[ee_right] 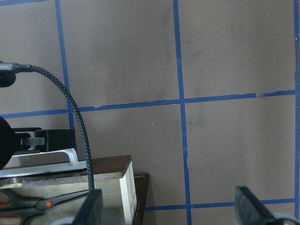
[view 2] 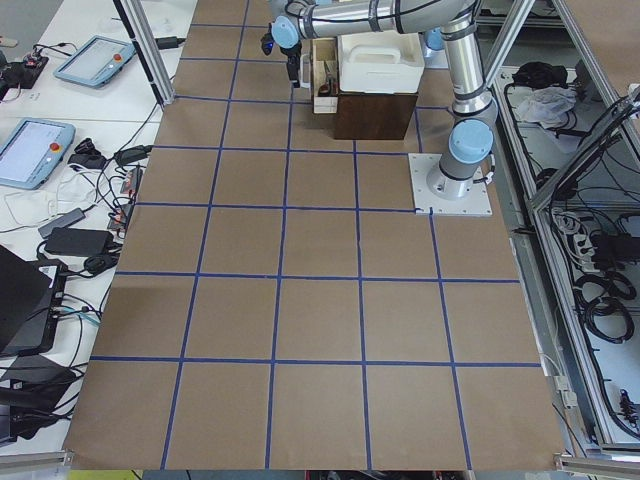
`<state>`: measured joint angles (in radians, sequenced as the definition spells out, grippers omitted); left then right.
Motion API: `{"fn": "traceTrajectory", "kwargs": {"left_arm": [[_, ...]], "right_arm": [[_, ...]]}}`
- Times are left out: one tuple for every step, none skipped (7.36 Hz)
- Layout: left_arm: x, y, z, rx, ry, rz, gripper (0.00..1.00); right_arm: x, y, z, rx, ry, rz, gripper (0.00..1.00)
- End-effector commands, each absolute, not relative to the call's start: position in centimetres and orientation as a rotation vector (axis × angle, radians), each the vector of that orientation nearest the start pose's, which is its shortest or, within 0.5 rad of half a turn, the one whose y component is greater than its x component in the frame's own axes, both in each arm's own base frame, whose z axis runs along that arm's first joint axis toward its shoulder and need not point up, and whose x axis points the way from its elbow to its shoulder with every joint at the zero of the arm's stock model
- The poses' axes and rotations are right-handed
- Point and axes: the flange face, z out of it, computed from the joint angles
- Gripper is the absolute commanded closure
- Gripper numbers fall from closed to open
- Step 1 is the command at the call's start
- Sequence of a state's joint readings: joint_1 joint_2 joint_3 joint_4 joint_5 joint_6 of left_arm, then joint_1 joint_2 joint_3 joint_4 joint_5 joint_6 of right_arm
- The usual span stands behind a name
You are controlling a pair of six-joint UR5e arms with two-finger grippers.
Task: Put scissors in drawer and close it
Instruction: 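Push the drawer closed with the left gripper, away from the robot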
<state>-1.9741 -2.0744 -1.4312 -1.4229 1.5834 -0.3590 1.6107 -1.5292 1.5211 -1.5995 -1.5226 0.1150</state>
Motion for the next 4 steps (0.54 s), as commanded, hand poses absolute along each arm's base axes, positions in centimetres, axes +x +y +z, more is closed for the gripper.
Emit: {"fn": "traceTrajectory", "kwargs": {"left_arm": [[-37.2, -52.9, 28.6, 0.062, 3.024, 0.396, 0.00], [-37.2, -52.3, 28.8, 0.056, 3.031, 0.449, 0.00], [-37.0, -51.5, 29.0, 0.053, 3.009, 0.512, 0.00], [-36.7, -50.9, 29.2, 0.049, 2.984, 0.565, 0.00]], "right_arm": [[15.9, -50.8, 49.4, 0.112, 3.086, -0.053, 0.00], [15.9, -50.8, 49.4, 0.112, 3.086, -0.055, 0.00], [15.9, -50.8, 49.4, 0.112, 3.087, -0.058, 0.00], [16.0, -50.8, 49.4, 0.110, 3.084, -0.055, 0.00]]}}
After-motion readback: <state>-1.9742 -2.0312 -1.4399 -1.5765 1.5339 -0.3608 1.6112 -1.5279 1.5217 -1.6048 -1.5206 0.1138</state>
